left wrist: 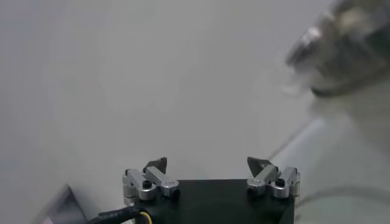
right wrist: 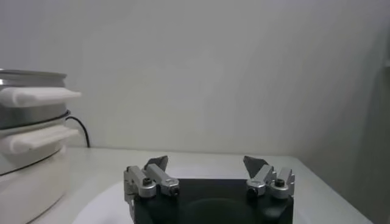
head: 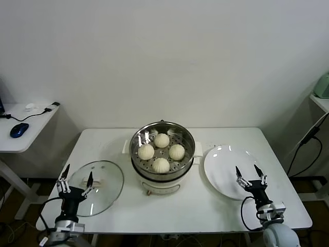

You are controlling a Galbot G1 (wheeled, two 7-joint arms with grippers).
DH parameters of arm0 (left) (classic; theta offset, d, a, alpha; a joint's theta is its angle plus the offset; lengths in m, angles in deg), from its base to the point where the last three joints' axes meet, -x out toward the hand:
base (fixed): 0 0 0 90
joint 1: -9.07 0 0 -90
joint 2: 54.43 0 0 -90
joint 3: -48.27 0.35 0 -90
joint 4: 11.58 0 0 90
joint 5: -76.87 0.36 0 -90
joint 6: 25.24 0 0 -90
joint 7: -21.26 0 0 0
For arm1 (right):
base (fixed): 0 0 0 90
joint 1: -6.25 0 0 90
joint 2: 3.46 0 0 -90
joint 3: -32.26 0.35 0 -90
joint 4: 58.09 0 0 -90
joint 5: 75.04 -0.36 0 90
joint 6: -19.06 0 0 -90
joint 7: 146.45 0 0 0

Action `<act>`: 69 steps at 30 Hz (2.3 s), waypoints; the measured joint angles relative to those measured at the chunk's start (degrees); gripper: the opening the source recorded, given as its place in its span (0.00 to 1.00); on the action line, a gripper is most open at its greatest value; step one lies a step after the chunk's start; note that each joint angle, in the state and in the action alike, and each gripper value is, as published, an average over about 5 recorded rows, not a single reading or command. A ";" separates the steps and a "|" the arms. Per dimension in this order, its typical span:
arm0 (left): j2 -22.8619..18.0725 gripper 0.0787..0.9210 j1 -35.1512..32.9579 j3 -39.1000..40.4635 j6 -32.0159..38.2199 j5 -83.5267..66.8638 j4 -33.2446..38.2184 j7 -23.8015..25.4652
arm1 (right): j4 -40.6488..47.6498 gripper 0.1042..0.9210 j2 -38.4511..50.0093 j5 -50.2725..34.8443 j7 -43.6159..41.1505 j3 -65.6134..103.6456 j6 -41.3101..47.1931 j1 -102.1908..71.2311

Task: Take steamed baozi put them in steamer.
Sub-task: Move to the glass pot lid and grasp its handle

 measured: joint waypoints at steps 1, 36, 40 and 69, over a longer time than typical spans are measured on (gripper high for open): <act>0.27 0.88 0.05 -0.04 0.02 3.09 -0.95 -0.67 | -0.19 0.88 -0.44 0.34 0.11 0.15 0.00 -0.31; -1.18 0.88 10.84 1.80 -4.35 41.15 -23.99 -9.42 | -2.63 0.88 -6.19 5.16 2.44 2.54 0.74 -3.98; -1.20 0.88 12.11 1.96 -4.89 41.93 -25.16 -9.46 | -2.50 0.88 -6.40 5.43 2.43 2.63 0.69 -4.13; -1.50 0.08 15.30 2.95 -5.14 43.86 -29.33 -8.51 | -1.67 0.88 -7.49 6.39 2.29 2.26 0.56 -4.03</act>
